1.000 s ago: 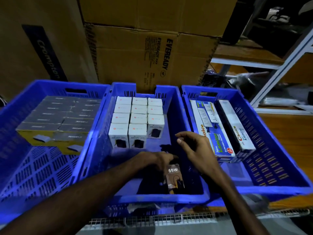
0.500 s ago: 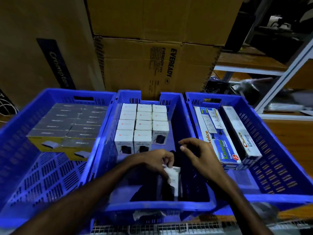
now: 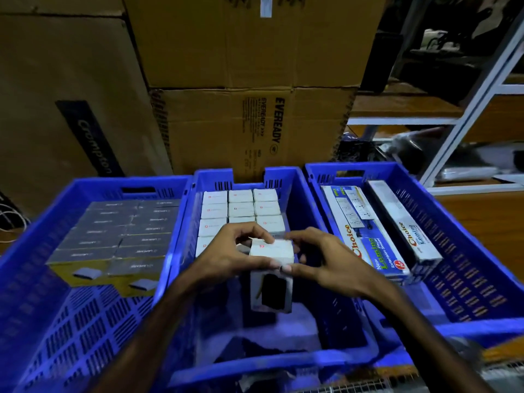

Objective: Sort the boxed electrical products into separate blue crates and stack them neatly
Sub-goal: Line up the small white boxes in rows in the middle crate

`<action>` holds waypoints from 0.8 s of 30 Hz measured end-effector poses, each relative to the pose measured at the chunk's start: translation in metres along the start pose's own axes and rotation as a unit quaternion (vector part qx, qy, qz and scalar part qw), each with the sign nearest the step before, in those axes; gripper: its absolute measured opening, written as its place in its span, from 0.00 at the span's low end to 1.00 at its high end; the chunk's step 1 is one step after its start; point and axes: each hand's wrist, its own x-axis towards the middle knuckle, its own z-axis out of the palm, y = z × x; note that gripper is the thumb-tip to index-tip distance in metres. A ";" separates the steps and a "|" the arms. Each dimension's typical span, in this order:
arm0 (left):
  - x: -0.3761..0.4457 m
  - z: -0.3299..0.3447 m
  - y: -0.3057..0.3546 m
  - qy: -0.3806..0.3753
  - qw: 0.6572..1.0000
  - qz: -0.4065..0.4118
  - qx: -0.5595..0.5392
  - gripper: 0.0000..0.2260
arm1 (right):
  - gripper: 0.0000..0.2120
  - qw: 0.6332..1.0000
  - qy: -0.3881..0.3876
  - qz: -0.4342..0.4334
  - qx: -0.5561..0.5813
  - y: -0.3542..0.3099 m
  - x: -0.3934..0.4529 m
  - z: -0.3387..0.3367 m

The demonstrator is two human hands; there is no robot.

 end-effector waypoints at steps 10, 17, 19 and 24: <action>-0.005 -0.008 -0.016 0.104 0.994 0.001 -0.044 0.24 | 0.23 0.990 -0.067 0.087 -0.092 0.006 0.021 -0.022; -0.004 -0.010 -0.040 0.137 0.988 -0.048 -0.057 0.20 | 0.30 0.953 -0.095 0.114 -0.263 0.017 0.060 0.006; -0.004 -0.010 -0.044 0.139 0.987 -0.054 -0.060 0.18 | 0.28 0.943 -0.092 0.134 -0.290 0.017 0.072 0.015; -0.006 -0.010 -0.050 0.138 0.986 -0.057 -0.067 0.12 | 0.20 0.937 -0.070 0.168 -0.298 0.025 0.090 0.035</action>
